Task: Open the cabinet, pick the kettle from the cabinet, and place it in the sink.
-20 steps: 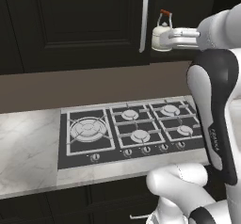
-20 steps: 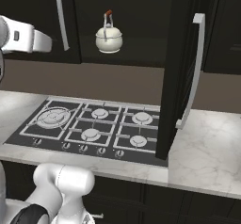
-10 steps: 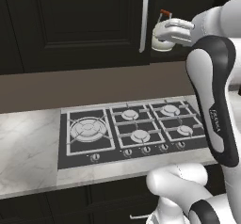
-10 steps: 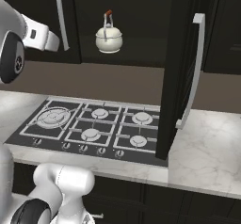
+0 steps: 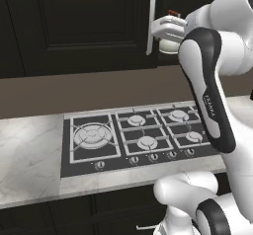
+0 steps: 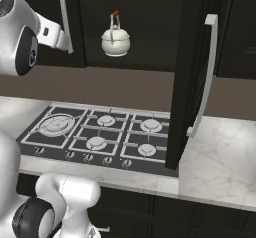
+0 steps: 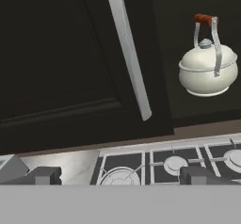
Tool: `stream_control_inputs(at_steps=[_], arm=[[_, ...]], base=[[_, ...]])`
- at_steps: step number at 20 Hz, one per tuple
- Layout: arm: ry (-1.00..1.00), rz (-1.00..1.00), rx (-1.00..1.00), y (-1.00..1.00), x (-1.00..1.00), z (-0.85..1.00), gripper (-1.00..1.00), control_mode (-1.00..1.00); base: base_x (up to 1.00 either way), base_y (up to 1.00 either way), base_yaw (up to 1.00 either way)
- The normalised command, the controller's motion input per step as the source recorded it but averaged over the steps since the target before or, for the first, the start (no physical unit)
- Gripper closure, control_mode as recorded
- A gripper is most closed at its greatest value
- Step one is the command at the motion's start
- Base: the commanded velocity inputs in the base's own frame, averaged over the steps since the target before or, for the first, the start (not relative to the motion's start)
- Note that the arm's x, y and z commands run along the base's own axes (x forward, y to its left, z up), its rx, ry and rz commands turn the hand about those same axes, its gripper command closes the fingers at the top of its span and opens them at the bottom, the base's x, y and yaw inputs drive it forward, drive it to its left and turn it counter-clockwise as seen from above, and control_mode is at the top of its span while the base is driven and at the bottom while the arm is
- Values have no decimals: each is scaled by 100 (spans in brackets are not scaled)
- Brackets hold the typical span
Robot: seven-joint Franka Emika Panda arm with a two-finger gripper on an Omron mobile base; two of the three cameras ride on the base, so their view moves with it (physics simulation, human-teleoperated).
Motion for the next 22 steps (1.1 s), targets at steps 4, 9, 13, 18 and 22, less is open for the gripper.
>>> stream_control_inputs(at_steps=[4, 9, 13, 18, 22], arm=[[6, 0, 0, 11, 44, 0, -100, -100], [1, 1, 0, 3, 42, 0, -100, -100], [0, 0, -9, 0, 37, -2, -100, -100], [0, 0, -16, 0, 35, -6, -100, -100], [0, 0, -15, 0, 40, -7, -100, -100]], base=[[0, 0, 0], [0, 0, 0], [0, 0, 0], [0, 0, 0], [0, 0, 0]])
